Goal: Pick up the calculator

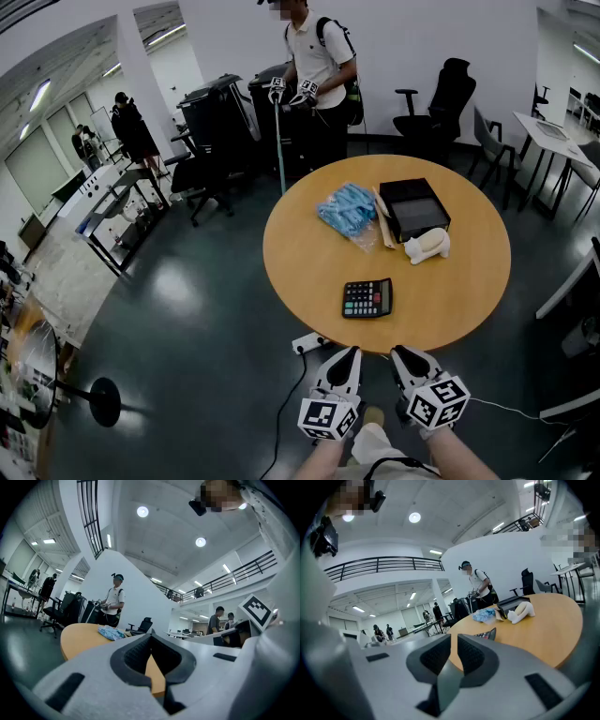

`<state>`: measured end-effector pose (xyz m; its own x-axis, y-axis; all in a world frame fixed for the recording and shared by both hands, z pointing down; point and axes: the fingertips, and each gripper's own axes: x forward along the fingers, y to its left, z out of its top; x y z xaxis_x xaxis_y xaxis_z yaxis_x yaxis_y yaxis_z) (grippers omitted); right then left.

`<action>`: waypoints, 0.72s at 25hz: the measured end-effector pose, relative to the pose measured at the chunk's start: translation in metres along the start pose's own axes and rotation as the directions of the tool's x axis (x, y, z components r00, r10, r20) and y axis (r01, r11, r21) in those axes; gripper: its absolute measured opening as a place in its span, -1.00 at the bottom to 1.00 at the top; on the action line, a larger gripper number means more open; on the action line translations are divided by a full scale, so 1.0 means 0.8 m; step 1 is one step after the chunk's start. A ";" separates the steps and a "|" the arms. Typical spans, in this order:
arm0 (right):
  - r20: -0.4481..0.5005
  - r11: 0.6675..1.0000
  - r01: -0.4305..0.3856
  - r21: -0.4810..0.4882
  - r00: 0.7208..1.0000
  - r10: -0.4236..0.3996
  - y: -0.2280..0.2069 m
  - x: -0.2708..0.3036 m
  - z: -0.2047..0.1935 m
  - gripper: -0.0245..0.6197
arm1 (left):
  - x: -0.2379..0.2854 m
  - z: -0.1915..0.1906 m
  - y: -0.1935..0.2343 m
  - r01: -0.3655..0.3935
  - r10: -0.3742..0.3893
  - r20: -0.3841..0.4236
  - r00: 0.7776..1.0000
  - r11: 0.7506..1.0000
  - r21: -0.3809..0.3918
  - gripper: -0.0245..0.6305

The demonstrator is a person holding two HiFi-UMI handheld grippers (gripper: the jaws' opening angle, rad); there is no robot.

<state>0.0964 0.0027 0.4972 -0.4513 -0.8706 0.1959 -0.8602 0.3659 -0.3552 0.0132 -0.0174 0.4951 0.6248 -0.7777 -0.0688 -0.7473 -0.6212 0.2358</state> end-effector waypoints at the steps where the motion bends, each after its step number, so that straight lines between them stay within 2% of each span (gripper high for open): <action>1: -0.012 1.000 0.002 0.006 1.000 -0.001 -0.008 0.009 0.001 -0.86 | 0.010 -0.003 0.003 0.006 -0.007 -0.006 1.000 1.000 -0.004 -0.90; 7: -0.080 0.998 0.038 0.049 0.996 -0.034 -0.056 0.059 0.003 -0.70 | 0.062 -0.023 0.017 0.036 -0.037 -0.045 0.998 0.999 -0.024 -0.90; 12: -0.208 0.995 0.038 0.089 0.978 -0.018 -0.094 0.105 -0.011 -0.58 | 0.096 -0.046 0.039 0.018 -0.022 -0.091 0.996 0.999 -0.048 -0.90; 14: -0.277 0.987 0.038 0.153 0.961 0.006 -0.114 0.127 -0.018 -0.53 | 0.111 -0.057 0.047 0.021 -0.027 -0.123 0.992 0.999 -0.049 -0.90; 18: -0.376 0.945 0.070 0.318 0.925 0.058 -0.153 0.168 -0.030 -0.49 | 0.132 -0.073 0.063 0.020 -0.032 -0.167 0.985 0.997 -0.076 -0.90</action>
<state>0.1350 -0.1512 0.5890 -0.5564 -0.6605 0.5041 -0.7693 0.1803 -0.6129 0.0546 -0.1253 0.5566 0.6775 -0.7304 0.0867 -0.7155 -0.6272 0.3077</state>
